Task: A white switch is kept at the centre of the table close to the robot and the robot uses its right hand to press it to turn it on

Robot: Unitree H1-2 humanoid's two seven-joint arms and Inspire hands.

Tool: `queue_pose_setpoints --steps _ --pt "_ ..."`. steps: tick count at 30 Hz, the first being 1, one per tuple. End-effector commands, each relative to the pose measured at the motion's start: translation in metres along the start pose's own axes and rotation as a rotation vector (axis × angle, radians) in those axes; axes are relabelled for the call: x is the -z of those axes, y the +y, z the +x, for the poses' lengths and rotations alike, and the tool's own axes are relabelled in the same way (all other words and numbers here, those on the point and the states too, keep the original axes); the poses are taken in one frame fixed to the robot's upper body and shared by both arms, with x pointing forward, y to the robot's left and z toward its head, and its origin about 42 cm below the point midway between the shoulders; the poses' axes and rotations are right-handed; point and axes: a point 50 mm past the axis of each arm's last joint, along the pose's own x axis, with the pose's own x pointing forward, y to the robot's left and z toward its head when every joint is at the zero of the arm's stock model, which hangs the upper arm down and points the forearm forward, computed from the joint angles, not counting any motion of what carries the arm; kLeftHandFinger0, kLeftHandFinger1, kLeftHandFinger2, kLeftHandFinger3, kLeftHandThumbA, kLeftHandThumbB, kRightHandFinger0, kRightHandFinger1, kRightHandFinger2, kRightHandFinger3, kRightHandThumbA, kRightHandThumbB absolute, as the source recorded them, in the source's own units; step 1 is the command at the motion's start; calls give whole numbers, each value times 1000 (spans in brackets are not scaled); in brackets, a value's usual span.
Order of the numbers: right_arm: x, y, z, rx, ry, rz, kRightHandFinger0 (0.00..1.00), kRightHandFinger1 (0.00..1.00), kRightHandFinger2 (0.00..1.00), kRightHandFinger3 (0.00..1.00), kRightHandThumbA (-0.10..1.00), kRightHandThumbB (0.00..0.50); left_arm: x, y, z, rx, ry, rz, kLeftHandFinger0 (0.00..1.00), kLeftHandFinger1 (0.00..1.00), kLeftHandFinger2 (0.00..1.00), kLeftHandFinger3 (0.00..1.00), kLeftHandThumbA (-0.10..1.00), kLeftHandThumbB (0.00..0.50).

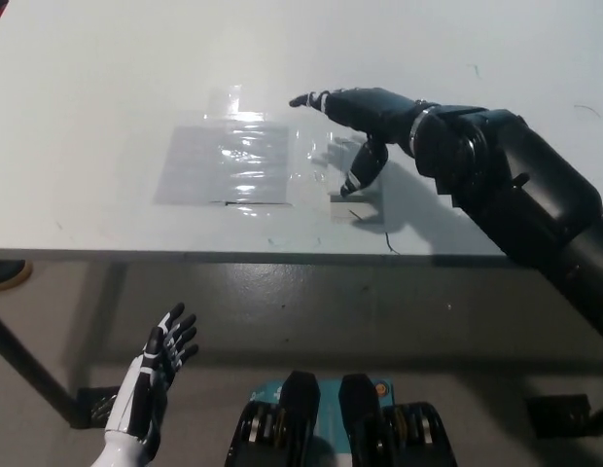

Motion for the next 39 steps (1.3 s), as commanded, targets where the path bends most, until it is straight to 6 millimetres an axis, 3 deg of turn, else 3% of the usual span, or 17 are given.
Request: queue_pose_setpoints --steps 1,9,20,33,39 --pt "-2 -23 -5 13 28 -77 1000 1000 1000 1000 1000 290 -13 0 1 9 -66 -8 1000 1000 1000 1000 1000 22" --pt "5 -10 -7 -55 58 -106 1000 1000 1000 1000 1000 284 -14 -1 1 16 -69 -21 1000 1000 1000 1000 1000 8" --pt "12 3 -11 -94 68 -91 1000 1000 1000 1000 1000 305 -12 0 1 1 -61 0 1000 1000 1000 1000 1000 33" --pt "27 29 -12 -149 96 -97 1000 1000 1000 1000 1000 319 -12 0 2 15 -67 -20 1000 1000 1000 1000 1000 1" --pt "29 33 -10 -155 101 -101 1000 1000 1000 1000 1000 317 -13 0 3 12 -67 -23 1000 1000 1000 1000 1000 26"
